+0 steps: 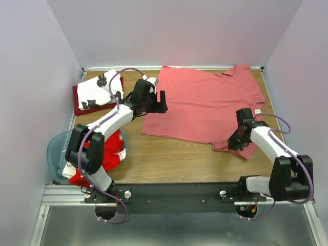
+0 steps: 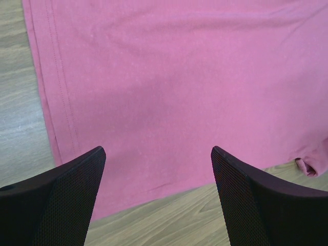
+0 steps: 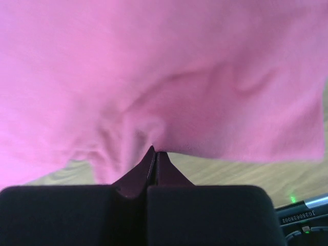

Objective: Fold and stack the t-shirts
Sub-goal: Fold the tshirt

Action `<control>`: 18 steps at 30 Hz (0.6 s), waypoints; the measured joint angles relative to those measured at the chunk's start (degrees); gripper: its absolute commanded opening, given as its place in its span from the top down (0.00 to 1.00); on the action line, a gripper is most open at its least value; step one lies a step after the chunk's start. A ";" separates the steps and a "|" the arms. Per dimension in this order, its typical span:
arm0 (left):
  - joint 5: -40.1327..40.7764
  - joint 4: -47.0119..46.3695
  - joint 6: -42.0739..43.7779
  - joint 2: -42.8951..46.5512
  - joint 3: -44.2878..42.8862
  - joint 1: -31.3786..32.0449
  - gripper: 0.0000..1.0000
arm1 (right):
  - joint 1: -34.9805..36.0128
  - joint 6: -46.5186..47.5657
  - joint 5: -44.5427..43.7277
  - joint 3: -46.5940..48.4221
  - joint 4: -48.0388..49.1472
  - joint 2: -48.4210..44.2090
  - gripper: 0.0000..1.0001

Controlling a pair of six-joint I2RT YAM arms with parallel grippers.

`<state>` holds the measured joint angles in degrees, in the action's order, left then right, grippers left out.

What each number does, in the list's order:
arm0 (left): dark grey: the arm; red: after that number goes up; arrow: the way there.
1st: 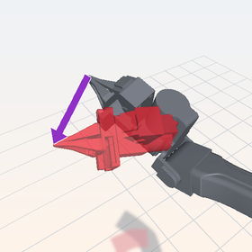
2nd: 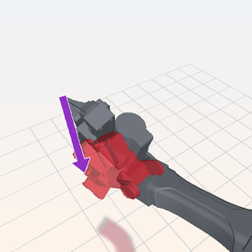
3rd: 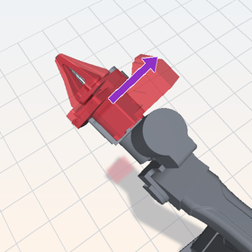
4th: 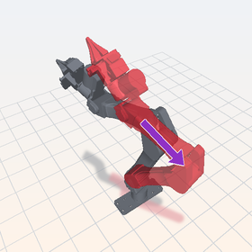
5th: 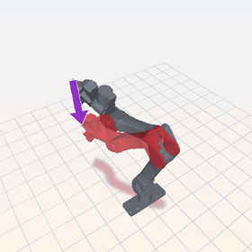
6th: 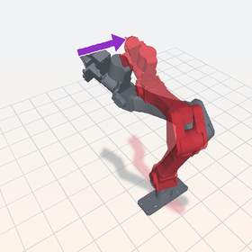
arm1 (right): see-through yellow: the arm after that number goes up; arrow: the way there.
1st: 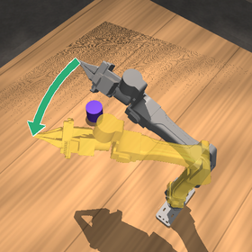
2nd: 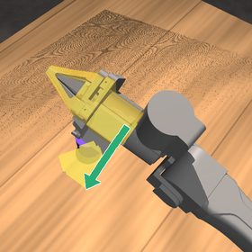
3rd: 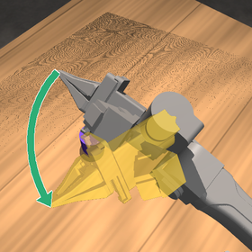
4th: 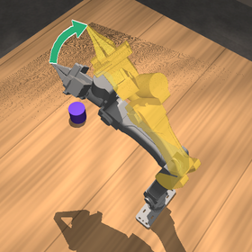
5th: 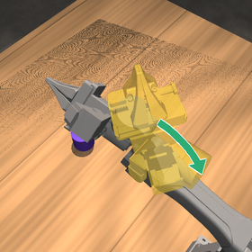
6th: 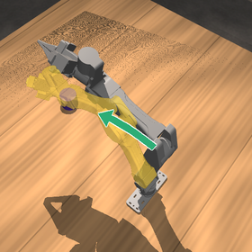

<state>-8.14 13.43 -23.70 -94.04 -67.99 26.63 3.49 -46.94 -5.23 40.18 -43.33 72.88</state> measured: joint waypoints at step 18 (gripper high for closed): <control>0.13 2.32 1.92 -0.07 -2.23 -0.74 0.09 | -0.20 10.86 -4.66 36.33 -2.36 27.56 0.58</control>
<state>-8.01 15.75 -21.78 -94.11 -70.22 25.89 3.29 -36.07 -9.89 76.51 -45.69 100.44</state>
